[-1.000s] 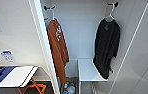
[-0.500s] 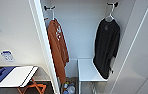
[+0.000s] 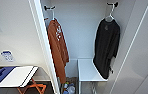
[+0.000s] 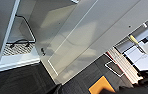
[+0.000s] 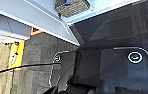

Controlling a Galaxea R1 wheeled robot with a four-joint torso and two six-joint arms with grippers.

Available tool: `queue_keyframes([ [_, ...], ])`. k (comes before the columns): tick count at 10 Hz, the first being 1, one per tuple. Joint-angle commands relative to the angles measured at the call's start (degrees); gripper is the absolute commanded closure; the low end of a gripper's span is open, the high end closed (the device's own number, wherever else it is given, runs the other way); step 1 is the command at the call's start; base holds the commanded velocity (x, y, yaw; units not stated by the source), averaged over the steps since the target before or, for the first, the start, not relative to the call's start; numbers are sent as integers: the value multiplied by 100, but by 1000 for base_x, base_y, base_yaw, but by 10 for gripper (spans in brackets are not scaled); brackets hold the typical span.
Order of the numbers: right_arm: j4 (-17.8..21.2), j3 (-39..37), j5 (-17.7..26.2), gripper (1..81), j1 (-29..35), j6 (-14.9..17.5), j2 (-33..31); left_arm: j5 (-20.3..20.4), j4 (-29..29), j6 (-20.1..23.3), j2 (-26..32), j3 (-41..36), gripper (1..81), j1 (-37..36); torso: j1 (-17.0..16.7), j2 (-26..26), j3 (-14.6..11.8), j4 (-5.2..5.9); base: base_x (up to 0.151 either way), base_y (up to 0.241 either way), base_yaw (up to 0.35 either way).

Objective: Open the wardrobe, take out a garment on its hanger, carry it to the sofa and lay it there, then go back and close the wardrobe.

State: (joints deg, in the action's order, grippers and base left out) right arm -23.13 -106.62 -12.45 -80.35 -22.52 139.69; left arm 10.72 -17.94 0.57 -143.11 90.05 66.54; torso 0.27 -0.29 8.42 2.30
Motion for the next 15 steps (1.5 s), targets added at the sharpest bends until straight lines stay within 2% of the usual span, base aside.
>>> queue_keyframes([
  [1,62,-104,137,10,154,-121,35,492,195,-531,-394,697,10,-488,0,0,0,0,0,0,0],
  [4,106,-87,137,10,251,-165,158,702,195,-1119,-815,1601,10,-602,0,0,0,0,0,0,0],
  [8,107,-121,146,10,278,-227,272,1363,344,-1956,-1370,2702,10,-611,0,-2,0,0,0,0,0],
  [13,72,71,146,10,278,-227,264,2064,1370,-2017,-2002,3711,10,-602,0,-2,0,0,0,0,0],
  [15,45,160,146,10,278,-227,229,2523,1777,-1991,-2276,4099,10,-576,0,-2,0,0,0,0,0],
])
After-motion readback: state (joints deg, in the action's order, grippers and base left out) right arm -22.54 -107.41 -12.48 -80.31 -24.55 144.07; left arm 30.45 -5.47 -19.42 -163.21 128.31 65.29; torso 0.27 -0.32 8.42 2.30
